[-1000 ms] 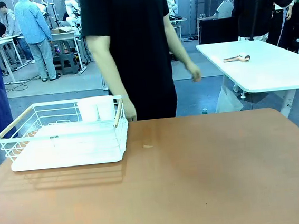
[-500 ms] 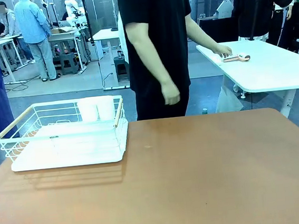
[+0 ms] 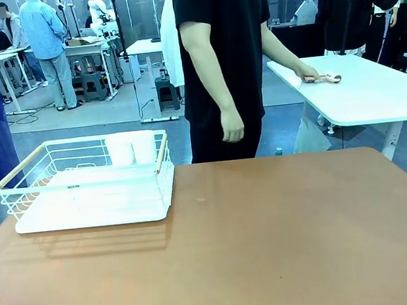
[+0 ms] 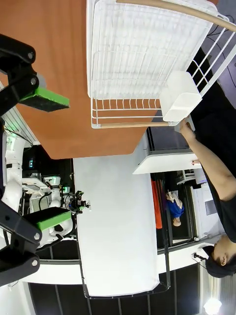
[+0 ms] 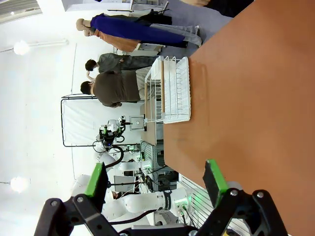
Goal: Clean the table.
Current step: Pick up the Lint Roller when the human hands it over.
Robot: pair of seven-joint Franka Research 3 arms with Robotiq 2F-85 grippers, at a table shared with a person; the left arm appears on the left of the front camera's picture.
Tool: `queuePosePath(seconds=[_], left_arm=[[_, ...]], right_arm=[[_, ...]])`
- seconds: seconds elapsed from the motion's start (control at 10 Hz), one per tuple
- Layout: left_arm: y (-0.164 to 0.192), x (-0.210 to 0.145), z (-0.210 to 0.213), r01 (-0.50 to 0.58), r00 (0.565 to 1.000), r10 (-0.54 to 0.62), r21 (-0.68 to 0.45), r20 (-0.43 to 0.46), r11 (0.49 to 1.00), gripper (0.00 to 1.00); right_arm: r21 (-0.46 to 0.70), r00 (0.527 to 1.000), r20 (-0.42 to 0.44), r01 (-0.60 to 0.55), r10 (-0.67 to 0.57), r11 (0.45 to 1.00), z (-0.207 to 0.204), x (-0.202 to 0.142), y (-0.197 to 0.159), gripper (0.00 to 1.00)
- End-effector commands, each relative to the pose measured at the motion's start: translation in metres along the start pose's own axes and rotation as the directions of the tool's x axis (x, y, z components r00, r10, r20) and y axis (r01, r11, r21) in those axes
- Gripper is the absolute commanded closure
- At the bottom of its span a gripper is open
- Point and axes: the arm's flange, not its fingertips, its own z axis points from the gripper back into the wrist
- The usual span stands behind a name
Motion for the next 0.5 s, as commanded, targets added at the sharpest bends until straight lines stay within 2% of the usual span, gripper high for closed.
queuePosePath(seconds=[0.0, 0.4], left_arm=[[-0.001, 0.0001, 0.0026, 0.002, 1.0, -0.002, -0.002, 0.007, 1.0, 0.0], [-0.001, 0.0001, 0.0026, 0.002, 1.0, -0.002, -0.002, 0.007, 1.0, 0.0]], right_arm=[[0.002, 1.0, 0.008, 0.002, -0.002, 1.0, -0.0004, 0.0007, 0.0015, 0.0], [0.002, 1.0, 0.008, 0.002, -0.002, 1.0, -0.0004, 0.0007, 0.0015, 0.0]])
